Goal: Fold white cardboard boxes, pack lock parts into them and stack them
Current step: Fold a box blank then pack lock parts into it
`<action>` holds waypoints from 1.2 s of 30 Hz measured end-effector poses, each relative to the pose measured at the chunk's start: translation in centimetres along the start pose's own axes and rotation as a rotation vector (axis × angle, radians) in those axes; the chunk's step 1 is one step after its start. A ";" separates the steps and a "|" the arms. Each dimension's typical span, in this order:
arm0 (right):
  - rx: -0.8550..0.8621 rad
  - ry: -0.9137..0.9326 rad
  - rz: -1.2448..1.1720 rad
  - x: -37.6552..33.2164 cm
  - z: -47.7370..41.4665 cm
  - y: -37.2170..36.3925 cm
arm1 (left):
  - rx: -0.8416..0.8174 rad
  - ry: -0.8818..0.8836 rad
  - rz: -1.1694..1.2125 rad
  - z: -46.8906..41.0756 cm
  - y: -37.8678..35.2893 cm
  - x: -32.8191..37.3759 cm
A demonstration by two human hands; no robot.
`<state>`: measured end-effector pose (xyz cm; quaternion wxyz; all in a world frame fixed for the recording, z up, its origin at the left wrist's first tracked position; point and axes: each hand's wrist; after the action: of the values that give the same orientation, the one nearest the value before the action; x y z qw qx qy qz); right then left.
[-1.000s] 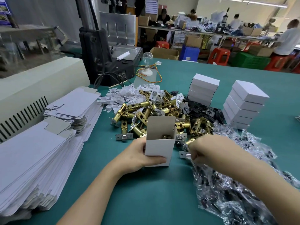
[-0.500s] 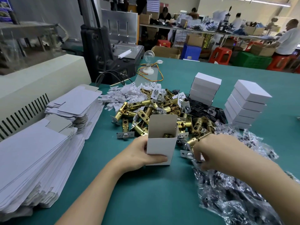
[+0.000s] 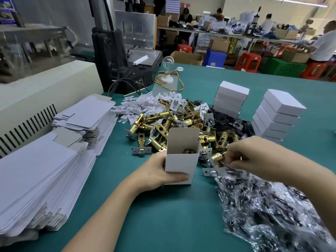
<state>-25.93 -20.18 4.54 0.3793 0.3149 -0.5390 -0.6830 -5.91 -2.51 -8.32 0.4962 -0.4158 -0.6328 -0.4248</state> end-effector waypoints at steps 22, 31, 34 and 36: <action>0.391 0.267 -0.343 -9.5 -1.8 -0.1 | 0.054 -0.058 -0.030 0.2 -0.2 0.6; 0.765 0.092 -0.773 -5.9 -2.0 -4.8 | 0.574 -0.337 -0.195 0.1 0.2 1.2; 0.750 0.122 -0.795 -6.6 -2.6 -6.7 | 0.607 -0.435 -0.249 0.1 -0.1 1.3; 0.734 0.121 -0.867 -7.0 -3.1 -7.4 | 0.602 -0.471 -0.310 0.2 -0.2 1.3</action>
<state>-21.06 -14.71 -3.22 -0.0398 0.6568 -0.5397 -0.5251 -6.36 -2.24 -7.14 0.3675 -0.2375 -0.8802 -0.1838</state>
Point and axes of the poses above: each hand's wrist, its own z-axis away from the middle knuckle, its own y-axis out of the back of the hand, x = y × z, and after that the axes turned 6 degrees about -y, right-handed
